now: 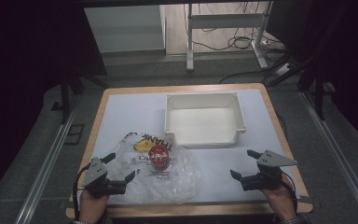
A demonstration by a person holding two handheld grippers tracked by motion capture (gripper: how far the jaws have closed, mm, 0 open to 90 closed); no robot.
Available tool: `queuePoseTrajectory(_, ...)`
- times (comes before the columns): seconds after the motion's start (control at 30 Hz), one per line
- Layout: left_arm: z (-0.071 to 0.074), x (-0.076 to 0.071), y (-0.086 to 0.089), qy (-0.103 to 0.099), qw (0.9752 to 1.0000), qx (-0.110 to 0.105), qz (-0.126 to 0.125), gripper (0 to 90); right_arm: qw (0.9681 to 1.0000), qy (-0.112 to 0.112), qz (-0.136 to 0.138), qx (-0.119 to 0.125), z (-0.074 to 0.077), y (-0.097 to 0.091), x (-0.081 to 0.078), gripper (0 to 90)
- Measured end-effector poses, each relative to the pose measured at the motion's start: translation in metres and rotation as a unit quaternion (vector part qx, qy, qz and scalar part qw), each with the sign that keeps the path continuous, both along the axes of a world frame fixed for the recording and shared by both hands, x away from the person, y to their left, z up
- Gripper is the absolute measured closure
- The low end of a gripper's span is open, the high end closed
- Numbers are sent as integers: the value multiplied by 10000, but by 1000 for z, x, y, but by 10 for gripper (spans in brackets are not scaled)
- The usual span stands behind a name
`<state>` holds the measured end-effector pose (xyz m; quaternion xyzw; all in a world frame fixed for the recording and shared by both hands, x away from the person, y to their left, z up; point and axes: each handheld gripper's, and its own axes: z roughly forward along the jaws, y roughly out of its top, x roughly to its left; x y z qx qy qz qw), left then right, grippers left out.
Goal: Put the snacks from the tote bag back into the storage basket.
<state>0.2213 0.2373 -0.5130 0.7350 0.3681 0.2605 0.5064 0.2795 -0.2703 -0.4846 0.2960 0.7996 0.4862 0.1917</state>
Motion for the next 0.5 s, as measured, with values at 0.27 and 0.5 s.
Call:
queuePoseTrajectory(0.27, 0, 0, 0, -11, 10000, -46, -70, 24, 9999, -62, 41, 74, -1, 3, 0, 16)
queuePoseTrajectory(0.5, 0, 1, -2, 8, 9999, -31, -136, 24, 10000, 15, -15, 70, -1, 1, 1, 17)
